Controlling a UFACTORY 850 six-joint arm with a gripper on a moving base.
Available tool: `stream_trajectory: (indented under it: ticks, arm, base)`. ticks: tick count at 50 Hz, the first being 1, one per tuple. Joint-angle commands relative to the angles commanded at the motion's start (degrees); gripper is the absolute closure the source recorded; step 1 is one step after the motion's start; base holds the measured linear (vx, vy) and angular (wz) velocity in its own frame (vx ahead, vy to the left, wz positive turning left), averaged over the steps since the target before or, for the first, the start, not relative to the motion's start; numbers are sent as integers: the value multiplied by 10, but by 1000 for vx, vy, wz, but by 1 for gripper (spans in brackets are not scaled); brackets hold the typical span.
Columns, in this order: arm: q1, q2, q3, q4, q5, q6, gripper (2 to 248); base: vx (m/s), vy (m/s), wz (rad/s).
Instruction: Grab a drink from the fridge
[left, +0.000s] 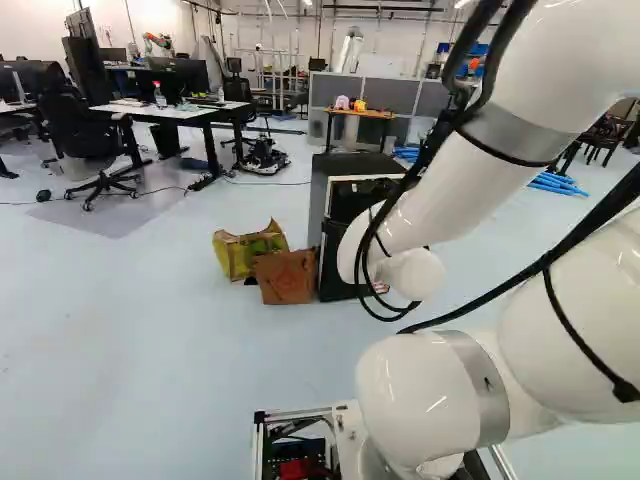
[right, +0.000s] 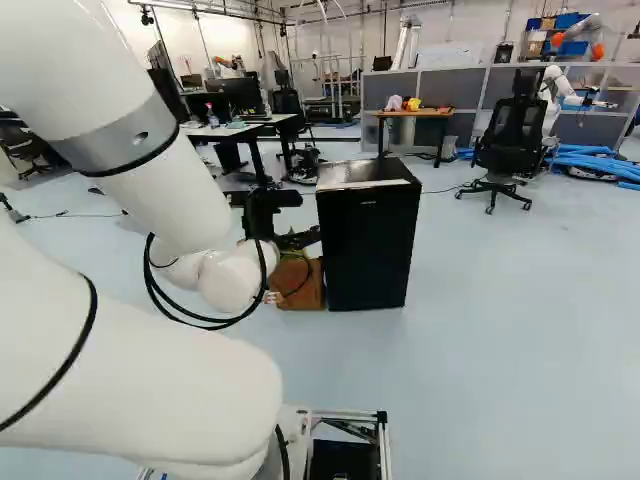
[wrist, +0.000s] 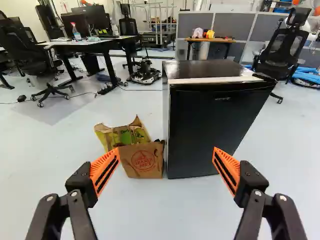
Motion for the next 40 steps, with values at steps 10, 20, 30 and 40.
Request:
stream_trajectory:
  ticks: [10, 20, 30, 40]
  arm:
    - [0, 0, 0, 0, 0, 0, 3]
    - [0, 0, 0, 0, 0, 0, 3]
    - [0, 0, 0, 0, 0, 0, 3]
    - [0, 0, 0, 0, 0, 0, 3]
  base:
    - [107, 7, 24]
    - [114, 18, 83]
    - [109, 22, 96]
    - [107, 21, 102]
